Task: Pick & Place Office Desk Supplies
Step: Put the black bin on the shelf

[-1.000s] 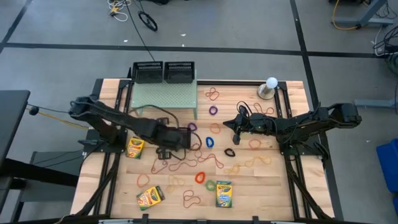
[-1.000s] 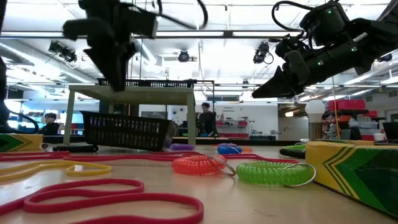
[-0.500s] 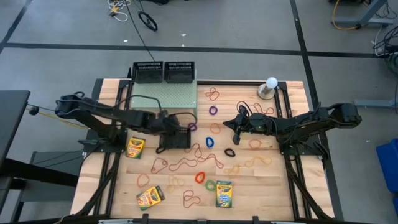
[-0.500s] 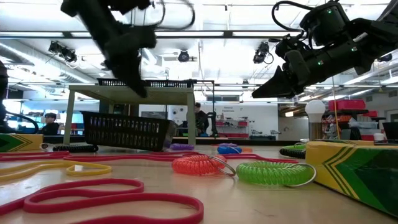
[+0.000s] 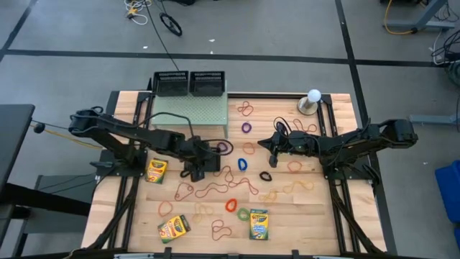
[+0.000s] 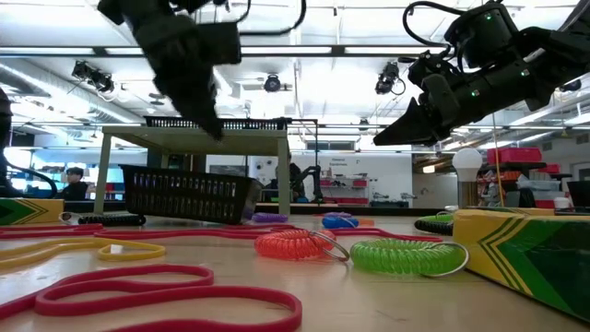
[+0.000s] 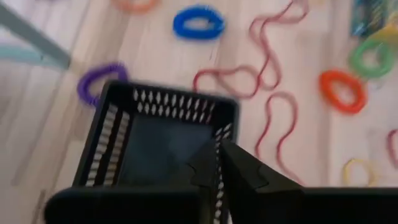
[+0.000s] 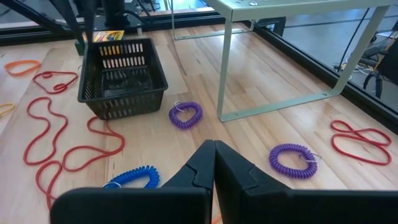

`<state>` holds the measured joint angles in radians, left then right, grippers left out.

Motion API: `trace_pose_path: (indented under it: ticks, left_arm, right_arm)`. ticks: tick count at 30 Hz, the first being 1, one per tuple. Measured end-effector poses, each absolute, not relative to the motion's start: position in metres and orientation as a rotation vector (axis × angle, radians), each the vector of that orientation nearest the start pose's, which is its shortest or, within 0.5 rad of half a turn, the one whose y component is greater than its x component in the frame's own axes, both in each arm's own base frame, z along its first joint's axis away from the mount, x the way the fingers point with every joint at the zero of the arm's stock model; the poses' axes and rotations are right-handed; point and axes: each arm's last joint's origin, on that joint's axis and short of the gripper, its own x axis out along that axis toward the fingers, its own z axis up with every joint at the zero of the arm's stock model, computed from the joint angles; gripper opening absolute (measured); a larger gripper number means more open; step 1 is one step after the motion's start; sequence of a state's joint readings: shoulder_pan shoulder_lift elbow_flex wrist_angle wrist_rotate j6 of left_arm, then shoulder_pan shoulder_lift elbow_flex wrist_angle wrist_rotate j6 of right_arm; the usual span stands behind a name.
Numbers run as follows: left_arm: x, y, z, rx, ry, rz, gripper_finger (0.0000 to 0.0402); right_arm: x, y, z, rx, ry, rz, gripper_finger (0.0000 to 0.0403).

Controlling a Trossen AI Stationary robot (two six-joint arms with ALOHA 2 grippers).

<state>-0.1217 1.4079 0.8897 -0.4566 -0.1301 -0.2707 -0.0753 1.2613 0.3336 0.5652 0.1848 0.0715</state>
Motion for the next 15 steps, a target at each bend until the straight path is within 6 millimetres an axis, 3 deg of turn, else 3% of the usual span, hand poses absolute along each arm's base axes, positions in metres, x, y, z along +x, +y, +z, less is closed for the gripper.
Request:
trace_pose_path:
  ticks: [8, 15]
  left_arm:
    - [0.277, -0.037, 0.195, -0.093, 1.068, 0.136, 0.0104]
    - [0.288, -0.049, 0.196, 0.01, 1.097, 0.083, 0.0119]
  right_arm:
    - [0.223, -0.022, 0.161, 0.05, 0.354, -0.27, 0.0011]
    - [0.223, -0.022, 0.161, 0.049, 0.355, -0.27, 0.0011]
